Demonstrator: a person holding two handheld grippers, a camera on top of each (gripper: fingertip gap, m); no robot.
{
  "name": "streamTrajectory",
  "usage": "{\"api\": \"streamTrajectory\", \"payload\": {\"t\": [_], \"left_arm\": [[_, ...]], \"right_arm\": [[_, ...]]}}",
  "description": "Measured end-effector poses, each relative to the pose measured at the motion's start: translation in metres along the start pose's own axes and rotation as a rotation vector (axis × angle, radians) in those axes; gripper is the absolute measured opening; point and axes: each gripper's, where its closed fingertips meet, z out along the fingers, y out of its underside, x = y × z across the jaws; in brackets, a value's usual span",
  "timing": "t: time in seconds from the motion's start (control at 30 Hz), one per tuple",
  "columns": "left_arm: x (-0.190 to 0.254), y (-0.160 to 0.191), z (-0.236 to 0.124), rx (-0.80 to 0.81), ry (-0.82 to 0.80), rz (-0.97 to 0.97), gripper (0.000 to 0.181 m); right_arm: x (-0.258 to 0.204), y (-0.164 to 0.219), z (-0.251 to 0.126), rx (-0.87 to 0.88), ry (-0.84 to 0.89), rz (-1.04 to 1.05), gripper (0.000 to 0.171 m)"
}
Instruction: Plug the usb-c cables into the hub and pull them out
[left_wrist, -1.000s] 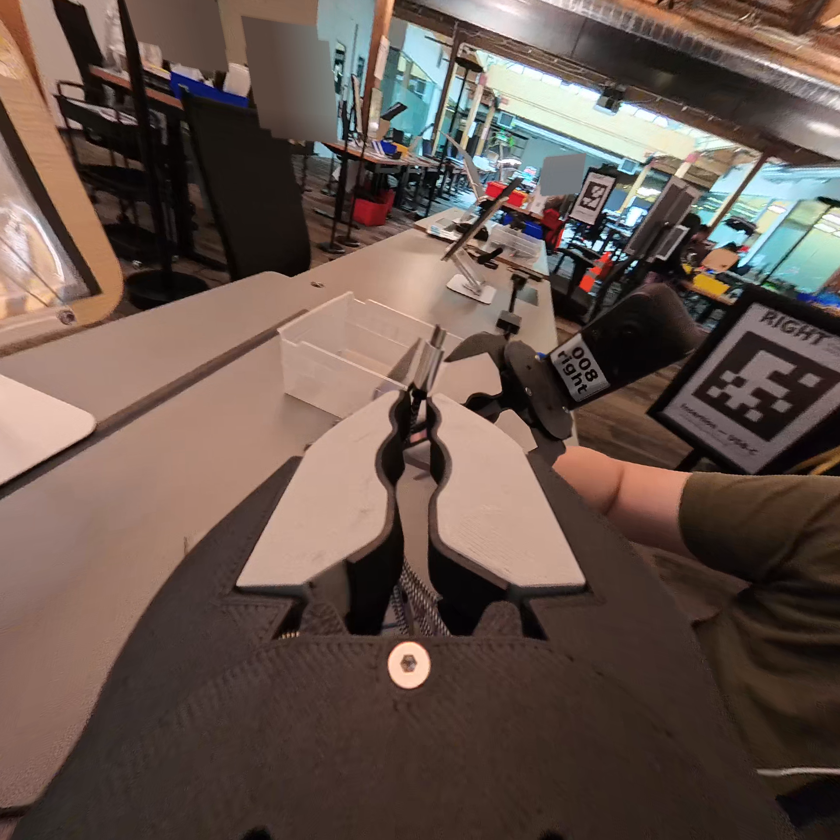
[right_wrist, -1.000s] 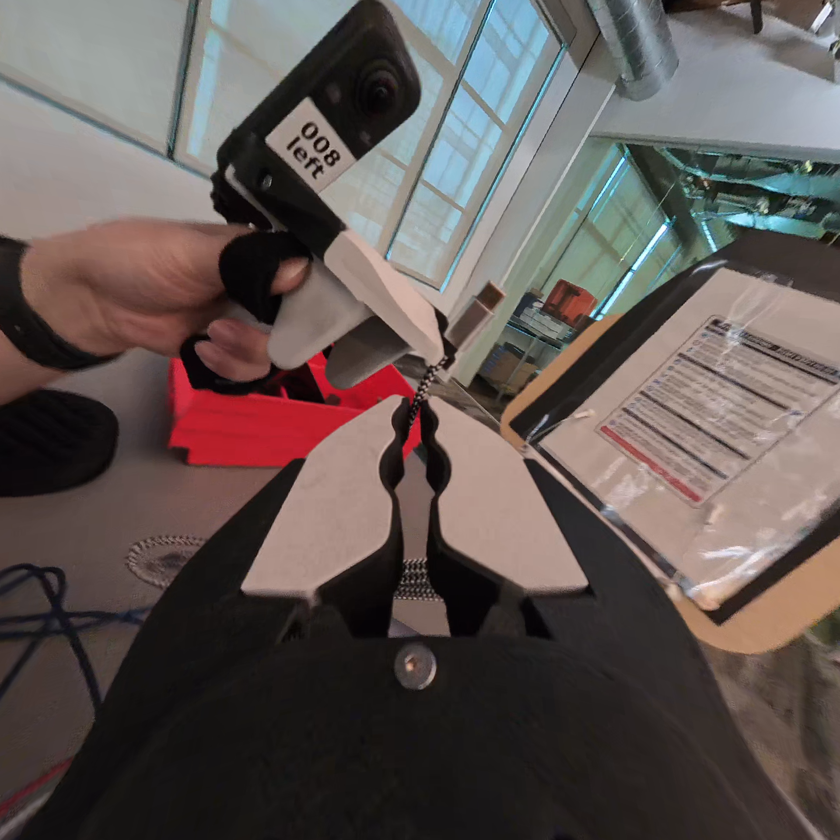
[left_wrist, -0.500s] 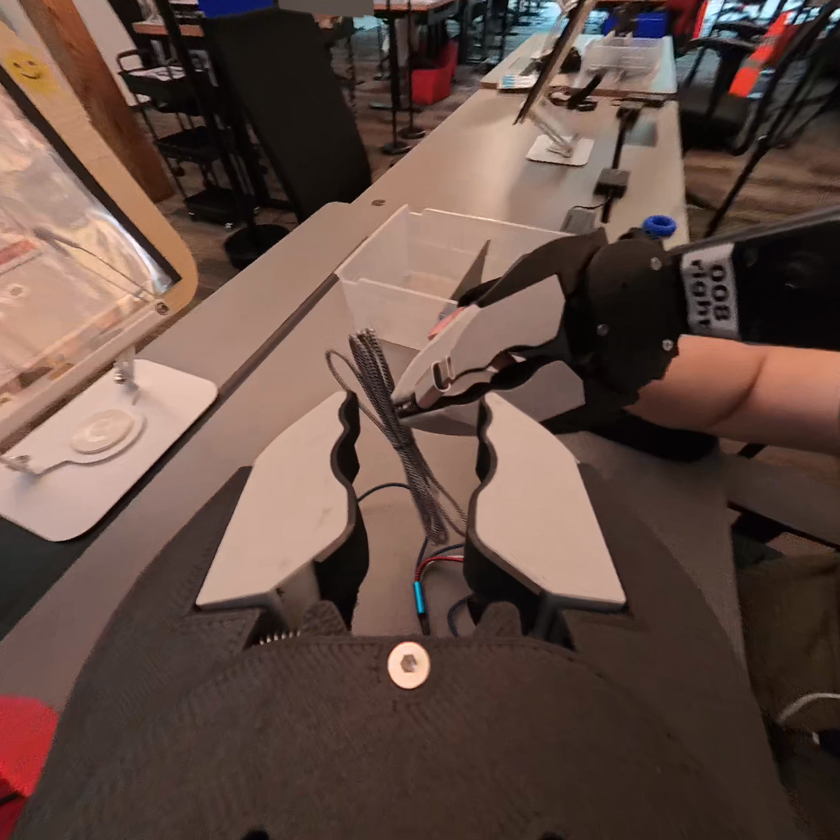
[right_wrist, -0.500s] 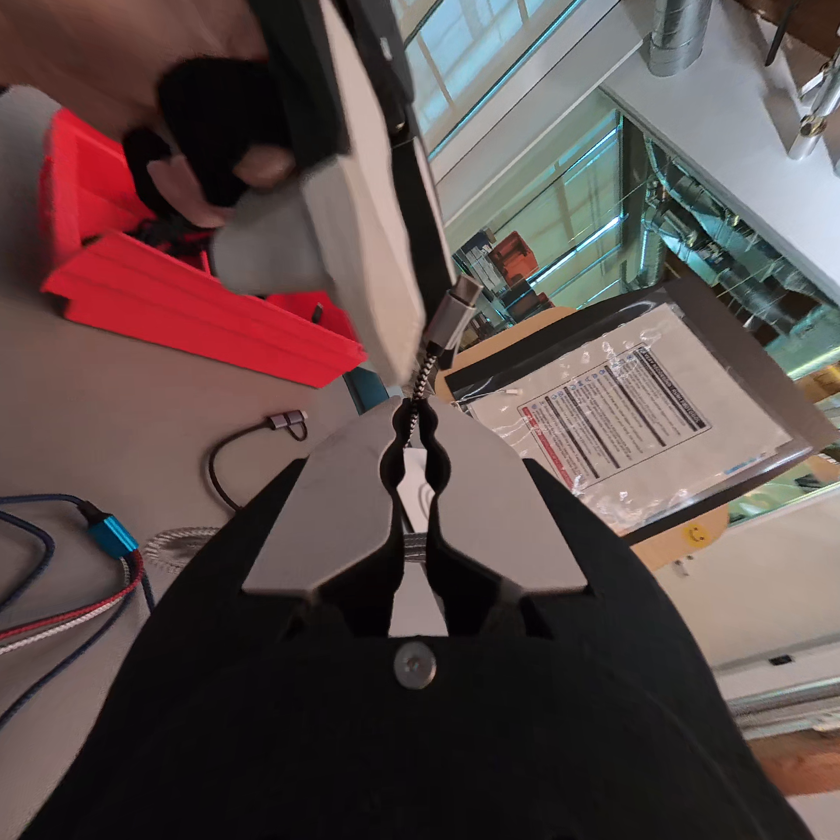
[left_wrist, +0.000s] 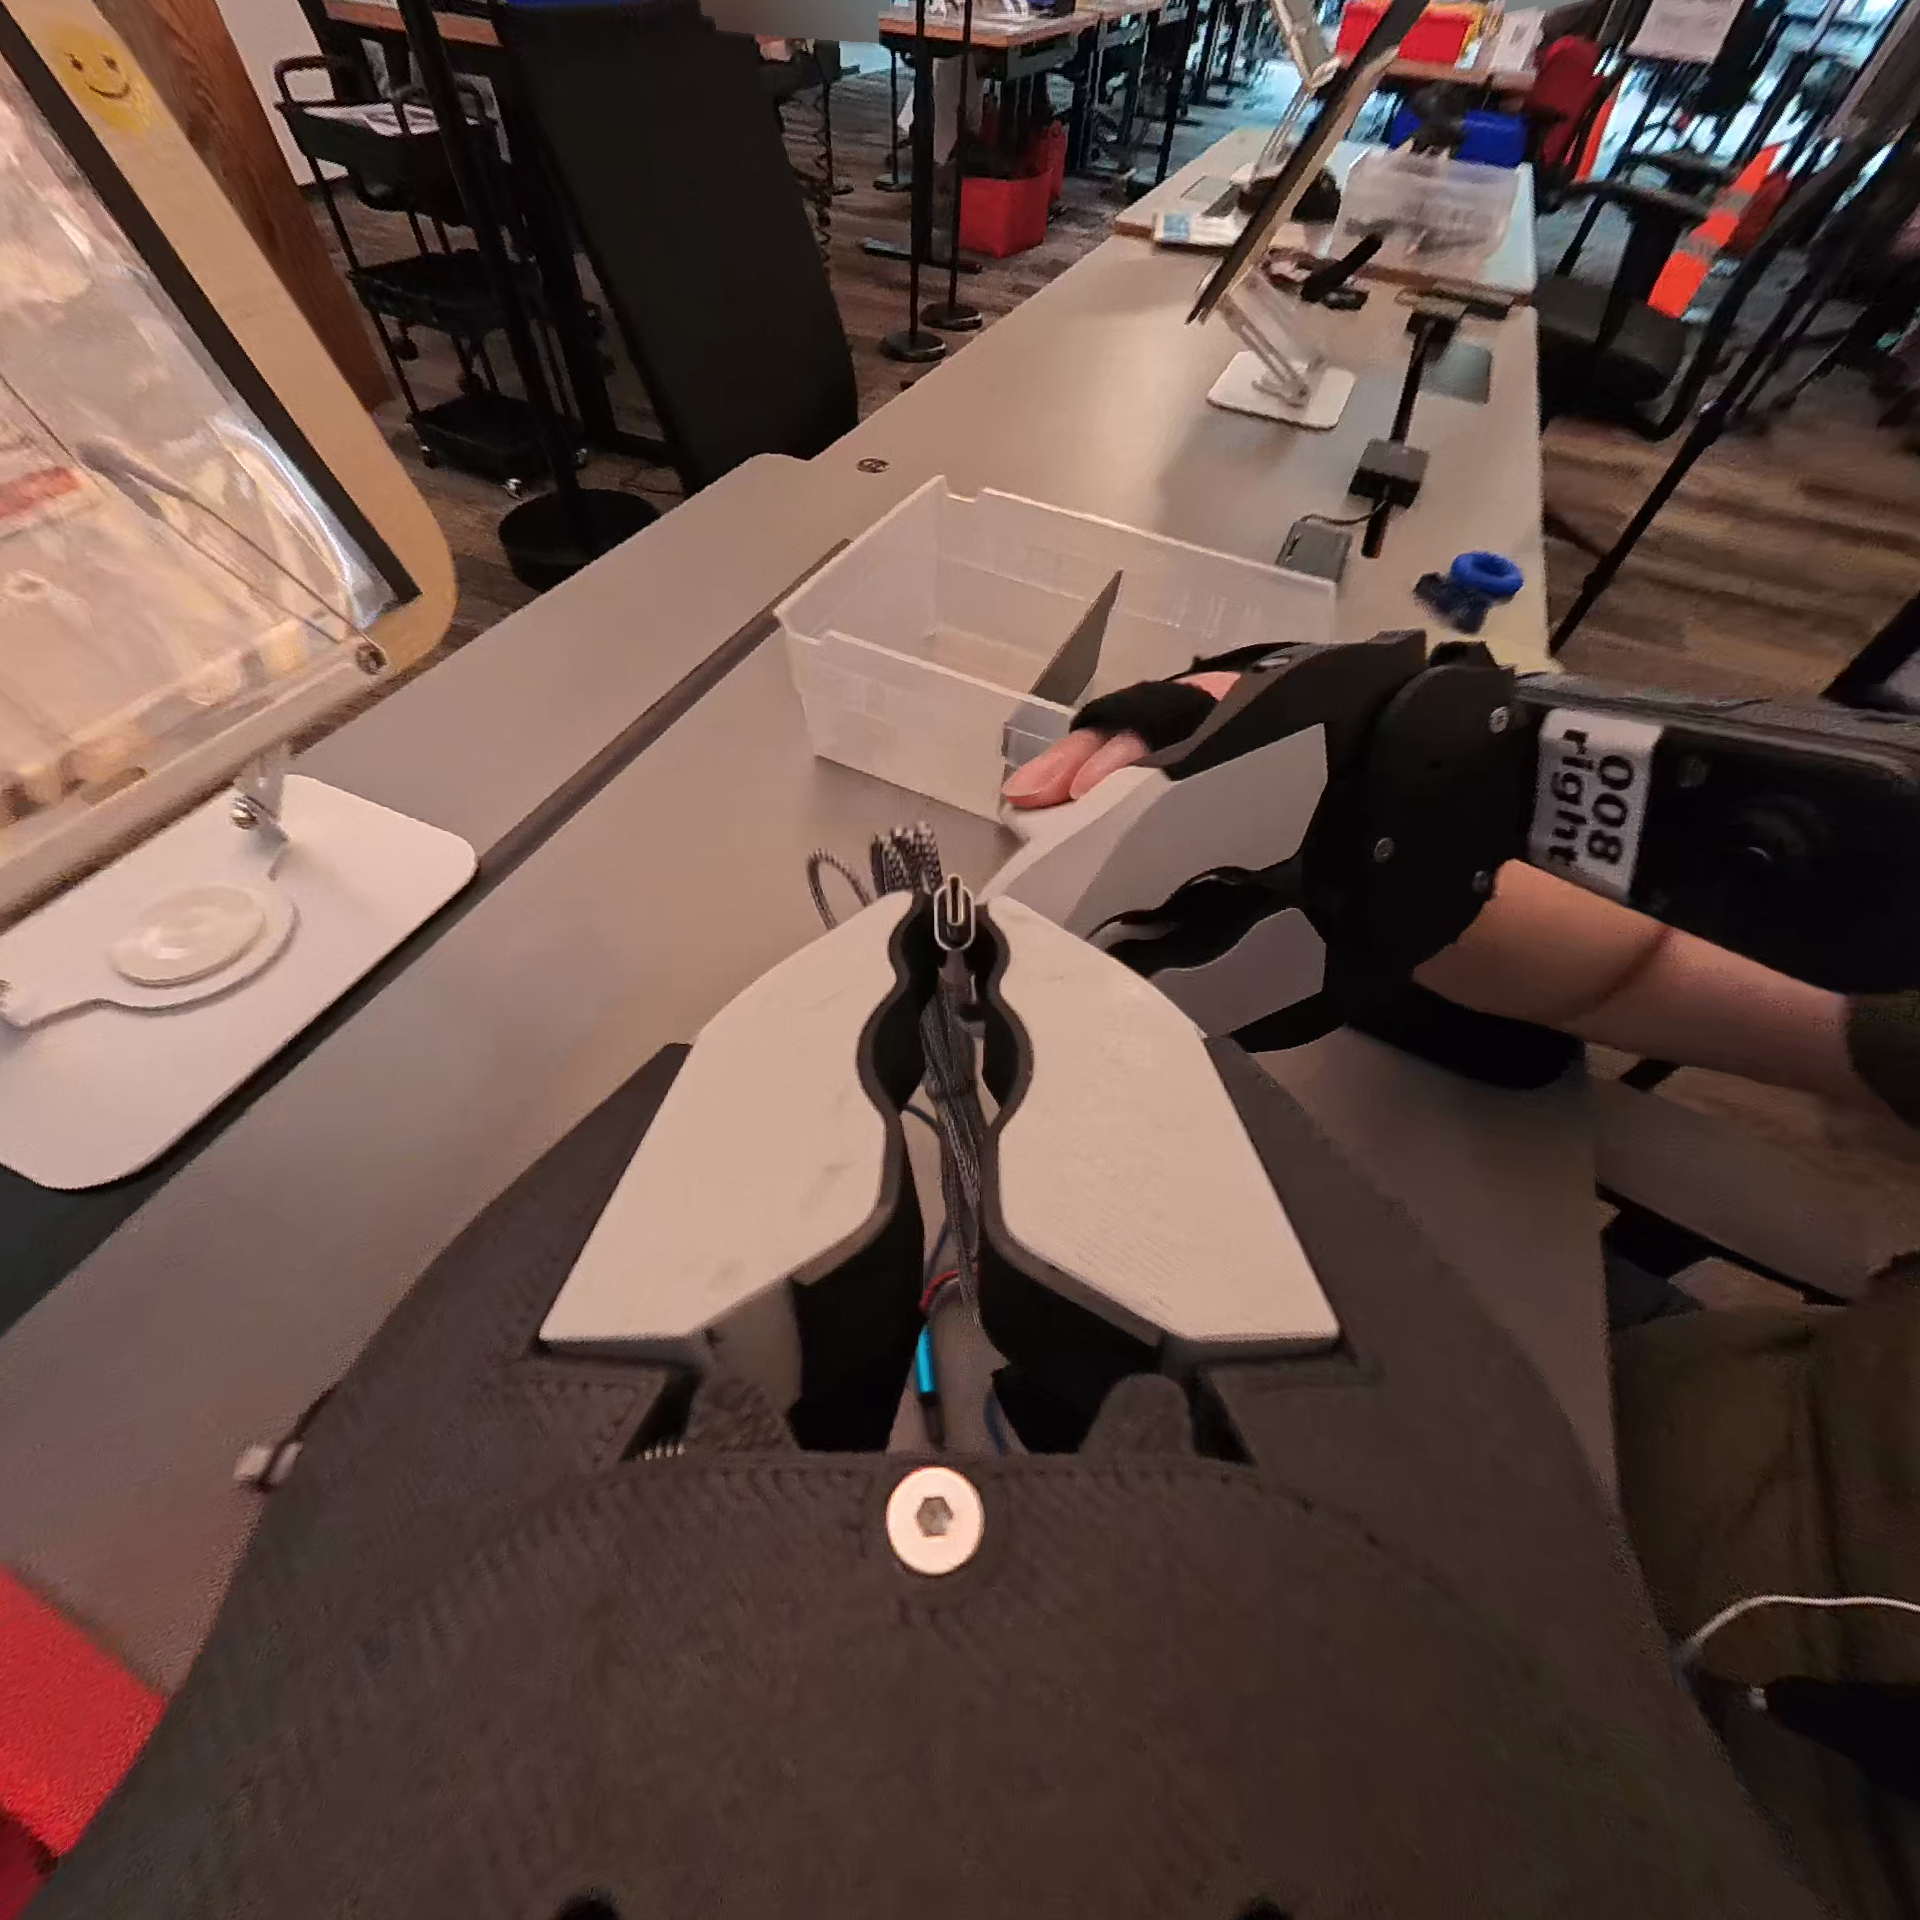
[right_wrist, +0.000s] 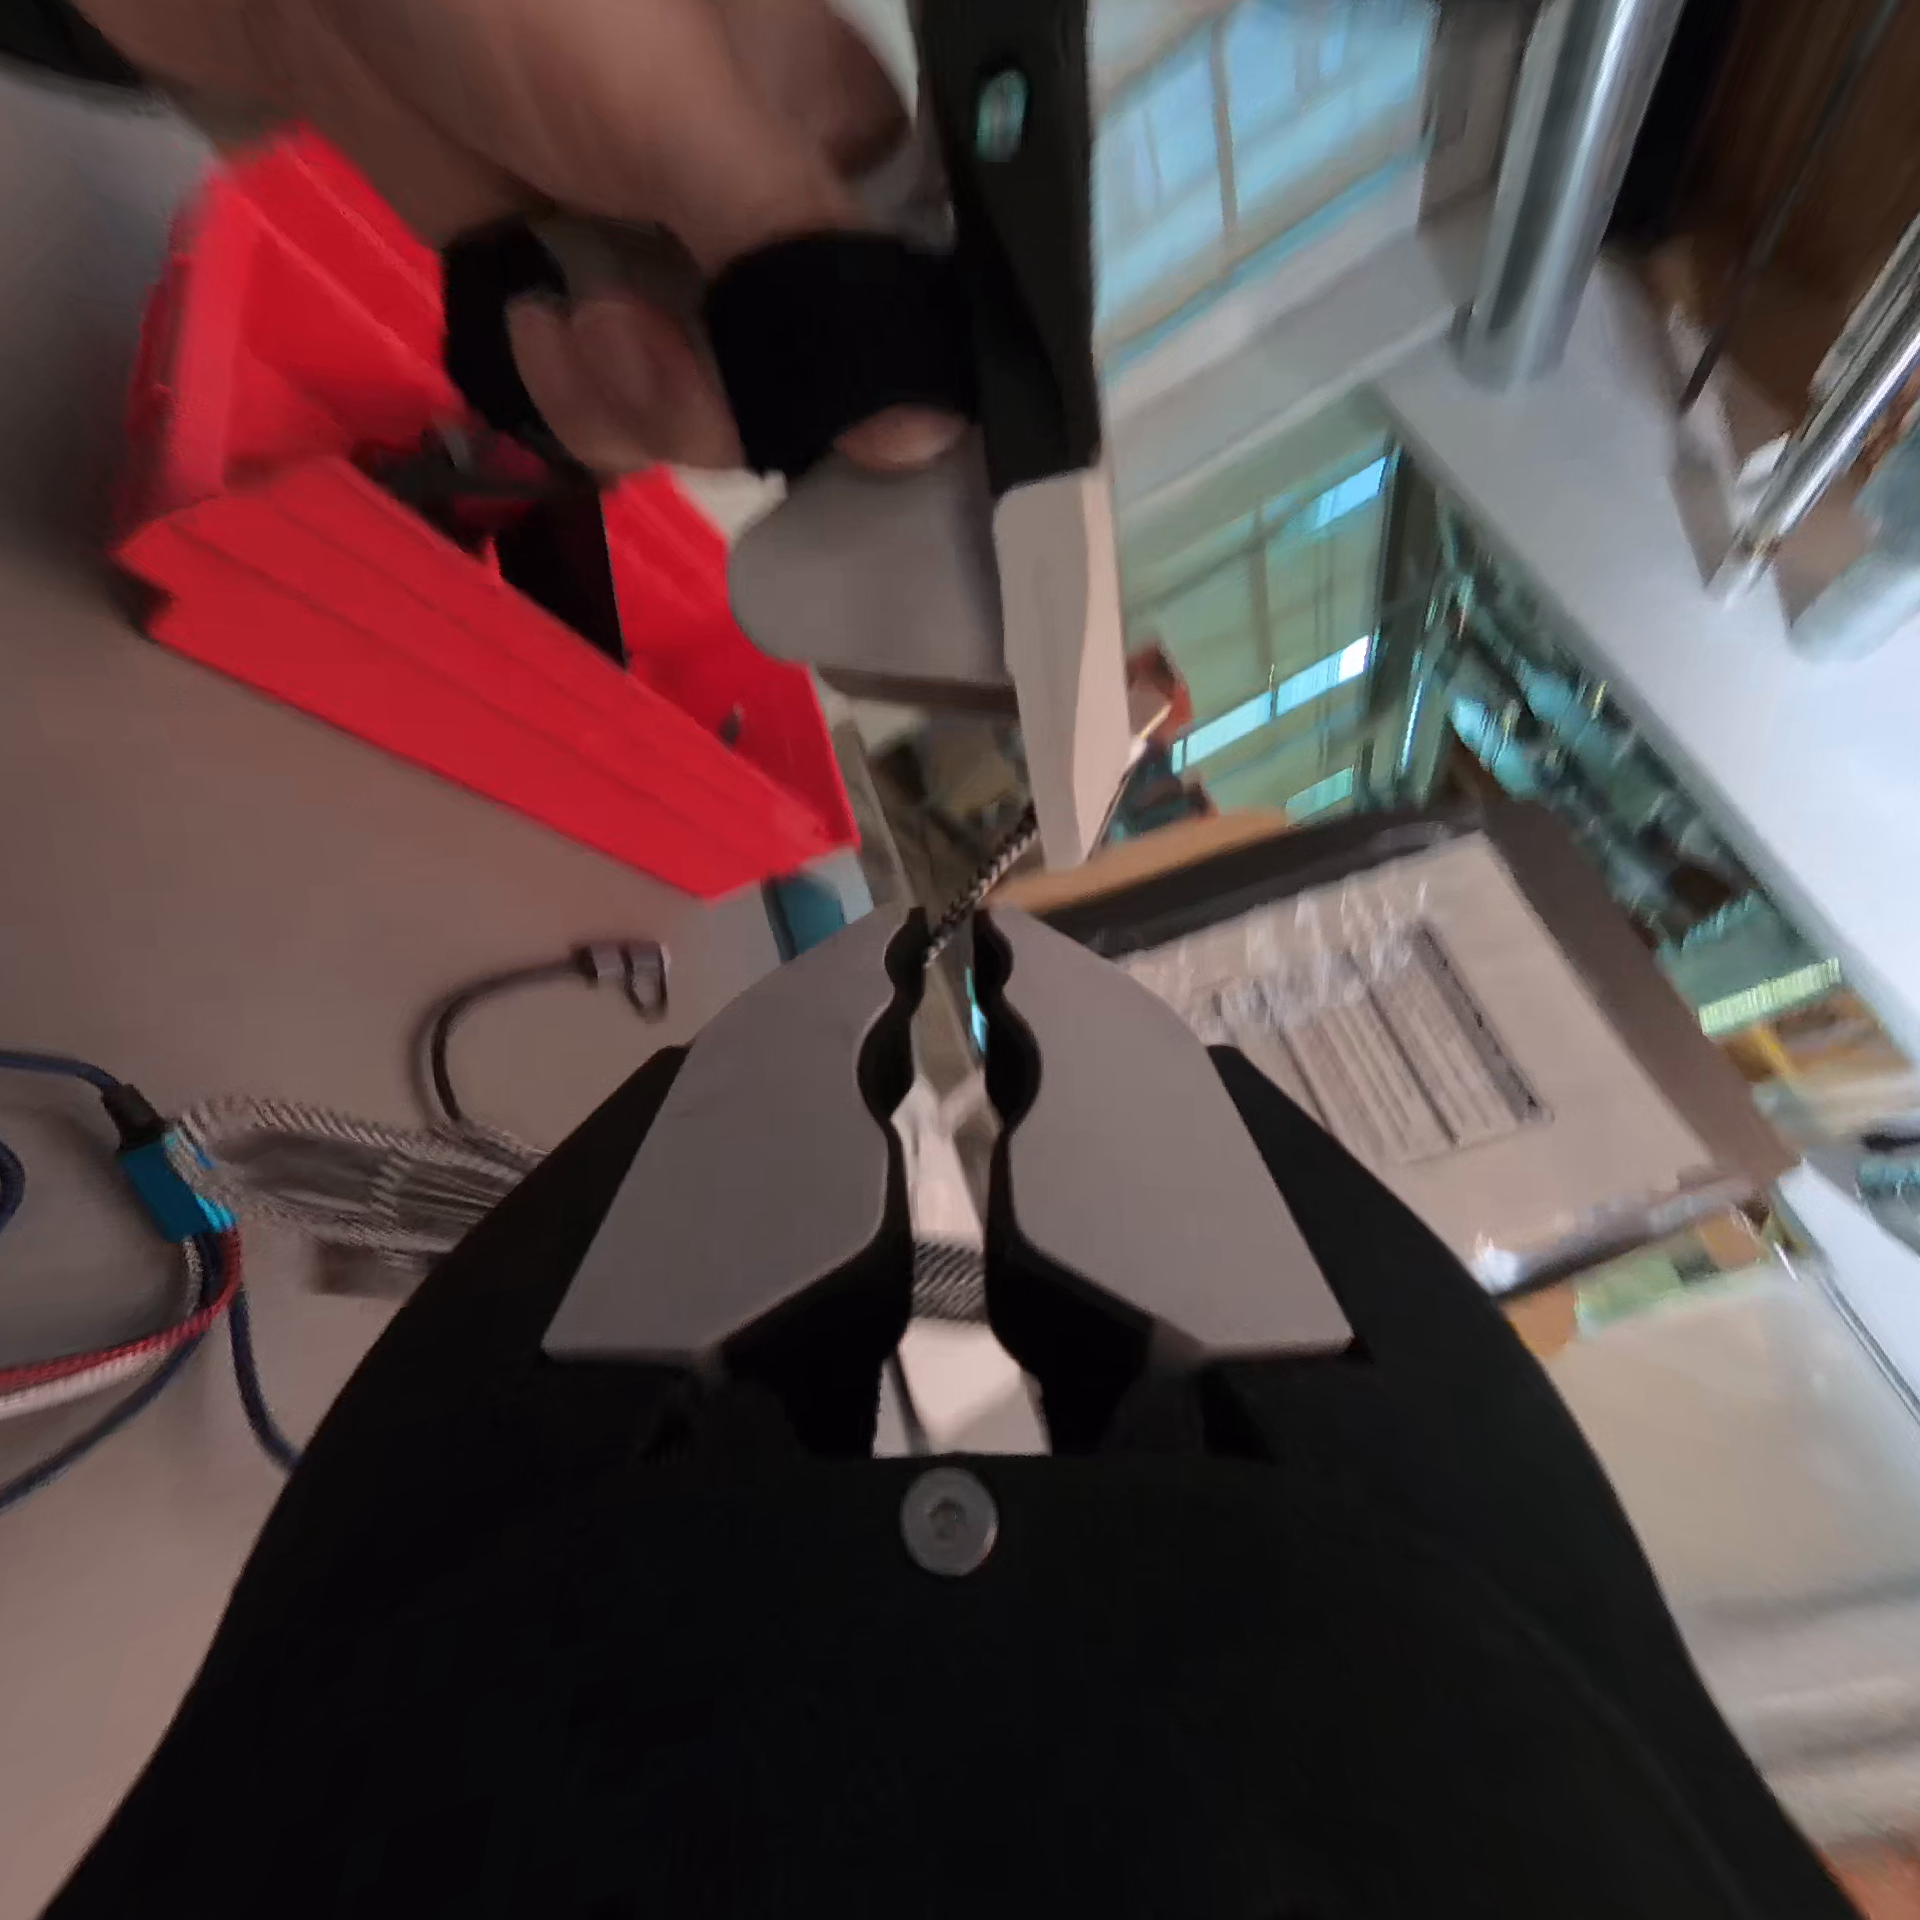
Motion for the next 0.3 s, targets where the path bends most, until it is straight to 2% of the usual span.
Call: {"api": "streamTrajectory", "payload": {"t": [0.07, 0.2, 0.3], "left_arm": [[0.003, 0.001, -0.002, -0.005, 0.057, -0.059, 0.006], [0.026, -0.007, -0.009, 0.036, 0.287, -0.187, 0.005], [0.051, -0.017, -0.016, 0.076, 0.461, -0.241, 0.005]], "right_arm": [[0.005, -0.015, -0.009, 0.14, 0.011, 0.015, 0.013], [0.046, -0.034, -0.044, 0.419, 0.167, 0.146, 0.018], [0.07, -0.013, -0.054, 0.435, 0.255, 0.246, 0.02]]}}
